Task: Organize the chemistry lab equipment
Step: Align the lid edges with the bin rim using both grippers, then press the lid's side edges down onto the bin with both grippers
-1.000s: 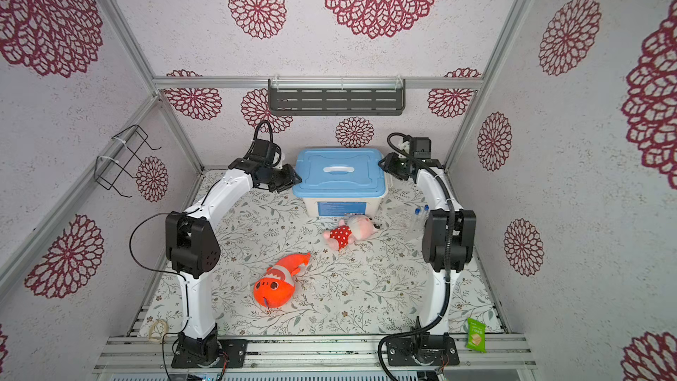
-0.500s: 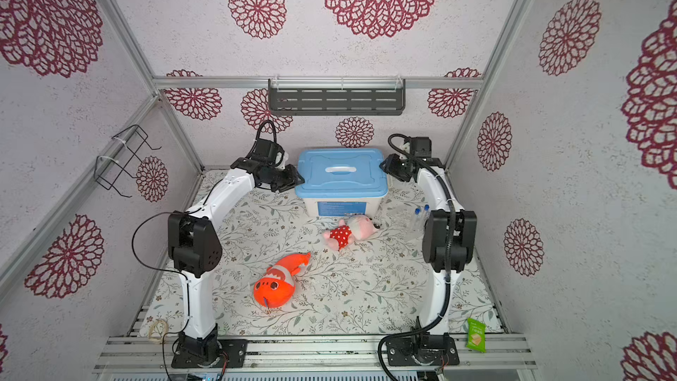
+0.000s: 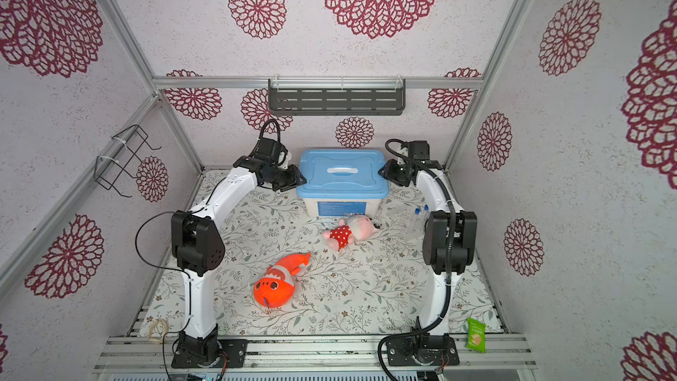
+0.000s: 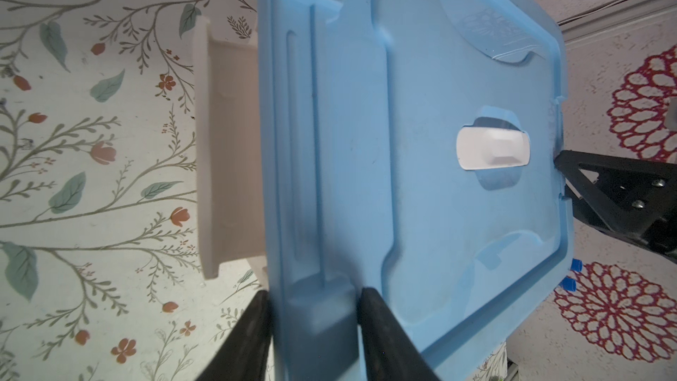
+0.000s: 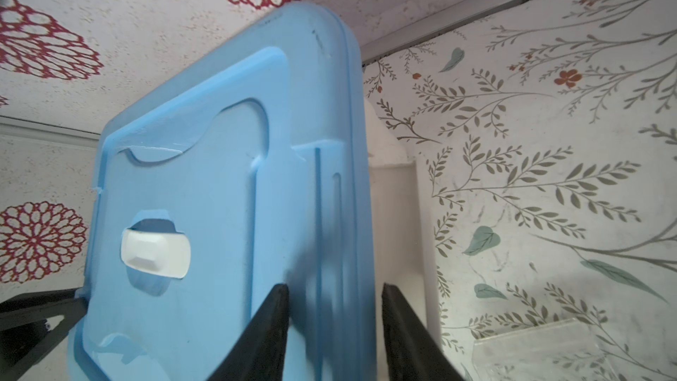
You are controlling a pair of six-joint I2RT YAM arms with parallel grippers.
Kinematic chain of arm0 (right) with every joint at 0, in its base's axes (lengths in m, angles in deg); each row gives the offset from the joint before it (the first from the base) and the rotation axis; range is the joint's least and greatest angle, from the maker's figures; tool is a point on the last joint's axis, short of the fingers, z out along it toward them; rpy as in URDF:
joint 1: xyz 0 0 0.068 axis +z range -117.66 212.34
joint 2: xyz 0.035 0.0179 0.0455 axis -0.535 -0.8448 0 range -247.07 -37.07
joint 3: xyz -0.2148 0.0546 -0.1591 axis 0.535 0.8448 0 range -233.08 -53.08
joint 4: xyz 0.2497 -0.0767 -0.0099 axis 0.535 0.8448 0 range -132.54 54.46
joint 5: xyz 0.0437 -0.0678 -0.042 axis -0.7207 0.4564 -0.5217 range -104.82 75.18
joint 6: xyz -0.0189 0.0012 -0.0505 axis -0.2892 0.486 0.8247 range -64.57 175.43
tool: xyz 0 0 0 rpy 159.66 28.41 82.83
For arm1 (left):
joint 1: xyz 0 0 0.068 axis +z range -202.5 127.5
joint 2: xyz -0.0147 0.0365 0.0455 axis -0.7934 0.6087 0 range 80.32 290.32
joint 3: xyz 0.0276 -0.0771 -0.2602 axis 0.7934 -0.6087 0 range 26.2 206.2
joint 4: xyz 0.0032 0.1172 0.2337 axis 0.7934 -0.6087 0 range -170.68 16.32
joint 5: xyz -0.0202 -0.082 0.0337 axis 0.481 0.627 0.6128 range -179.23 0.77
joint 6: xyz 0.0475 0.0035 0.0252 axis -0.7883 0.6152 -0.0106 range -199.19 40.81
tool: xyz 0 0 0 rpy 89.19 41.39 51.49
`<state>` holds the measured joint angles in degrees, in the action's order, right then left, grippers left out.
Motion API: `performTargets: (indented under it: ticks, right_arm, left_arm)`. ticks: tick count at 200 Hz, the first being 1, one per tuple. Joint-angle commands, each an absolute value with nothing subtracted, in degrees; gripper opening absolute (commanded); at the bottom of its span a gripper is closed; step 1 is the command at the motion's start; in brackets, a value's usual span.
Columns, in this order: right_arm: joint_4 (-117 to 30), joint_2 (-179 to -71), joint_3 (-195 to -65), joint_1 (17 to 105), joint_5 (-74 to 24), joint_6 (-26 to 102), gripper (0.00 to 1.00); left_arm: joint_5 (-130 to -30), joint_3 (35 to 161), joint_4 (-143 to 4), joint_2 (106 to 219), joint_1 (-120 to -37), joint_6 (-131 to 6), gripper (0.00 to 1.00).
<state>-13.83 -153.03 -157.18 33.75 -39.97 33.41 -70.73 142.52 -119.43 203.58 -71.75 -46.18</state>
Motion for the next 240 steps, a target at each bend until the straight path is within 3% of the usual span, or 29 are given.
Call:
performTargets:
  ticks: [1,109,240]
  right_arm:
    - [-12.3,-150.5,-156.4,34.1,-39.0,35.6,0.43]
    - [-11.9,-153.0,-161.0,42.4,-38.4,36.2,0.4]
    - [-16.2,-147.9,-159.2,41.1,-36.4,37.2,0.52]
  left_arm:
    - [-73.7,140.7,-126.3,205.3,-71.8,-48.0,0.43]
    - [-74.3,128.8,-124.6,195.4,-66.2,-44.4,0.45]
    - [-65.6,125.3,-116.6,186.8,-61.9,-39.1,0.67]
